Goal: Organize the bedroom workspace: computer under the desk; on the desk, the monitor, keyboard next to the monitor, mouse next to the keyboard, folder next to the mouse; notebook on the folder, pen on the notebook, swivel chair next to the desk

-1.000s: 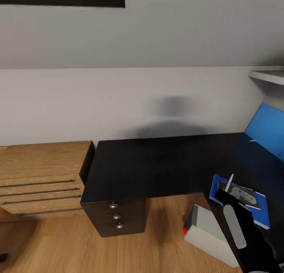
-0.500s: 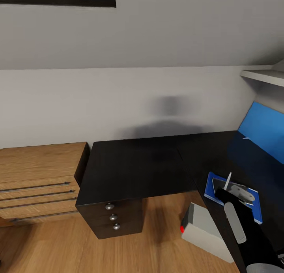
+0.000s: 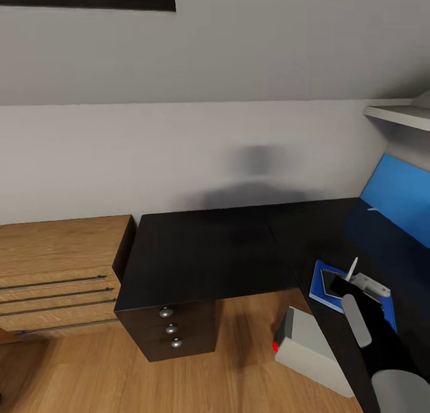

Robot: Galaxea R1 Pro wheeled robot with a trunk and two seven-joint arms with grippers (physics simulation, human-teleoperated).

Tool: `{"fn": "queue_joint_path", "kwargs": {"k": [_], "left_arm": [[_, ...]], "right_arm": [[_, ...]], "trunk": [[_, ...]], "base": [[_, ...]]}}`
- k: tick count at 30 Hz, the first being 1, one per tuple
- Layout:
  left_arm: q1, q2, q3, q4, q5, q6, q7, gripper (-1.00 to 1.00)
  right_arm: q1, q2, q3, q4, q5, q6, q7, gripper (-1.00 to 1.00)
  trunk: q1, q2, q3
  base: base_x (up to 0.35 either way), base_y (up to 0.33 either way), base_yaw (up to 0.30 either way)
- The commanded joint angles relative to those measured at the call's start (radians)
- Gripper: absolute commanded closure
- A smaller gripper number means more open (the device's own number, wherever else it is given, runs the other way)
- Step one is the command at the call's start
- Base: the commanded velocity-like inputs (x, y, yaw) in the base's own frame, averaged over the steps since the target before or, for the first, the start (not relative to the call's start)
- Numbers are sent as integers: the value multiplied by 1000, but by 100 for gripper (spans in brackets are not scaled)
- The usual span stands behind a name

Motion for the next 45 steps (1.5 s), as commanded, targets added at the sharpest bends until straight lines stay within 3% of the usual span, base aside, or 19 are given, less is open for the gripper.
{"fn": "queue_joint_path", "kwargs": {"k": [1,7,15,16,20,21,24,38,45], "left_arm": [[-1,1,-9,0,7,-5,8,-100],[-1,1,-10,0,6,-5,6,-100],[-1,1,-11,0,6,-5,5,-100],[-1,1,-11,0,6,-5,4,-100],[-1,1,-11,0,6,-5,4,-100],[-1,1,-11,0,6,-5,4,-100],[-1,1,-11,1,6,-4,4,-100],[-1,1,-11,1,6,-5,4,-100],[-1,1,-10,1,6,-5,4,-100]], "right_arm": [[-6,-5,1,13,-9,-4,-6,100],[-71,-41,0,135,-8,-42,-6,100],[-100,-69,0,204,-8,-52,-5,100],[-123,-72,0,264,-7,-78,-5,100],[-161,-74,1,348,-6,-117,-5,100],[-203,-82,2,440,-6,-150,-4,100],[-228,-90,1,502,-6,-177,-2,100],[-243,-93,2,550,-7,-217,-1,100],[-243,-93,2,551,-9,-216,0,100]], "trunk": [[0,-1,-1],[0,-1,-1],[0,-1,-1],[0,-1,-1],[0,-1,-1],[0,-1,-1],[0,-1,-1],[0,-1,-1],[0,-1,-1]], "base": [[0,0,0],[0,0,0],[0,0,0],[0,0,0],[0,0,0],[0,0,0],[0,0,0],[3,0,0],[222,0,0]]}}
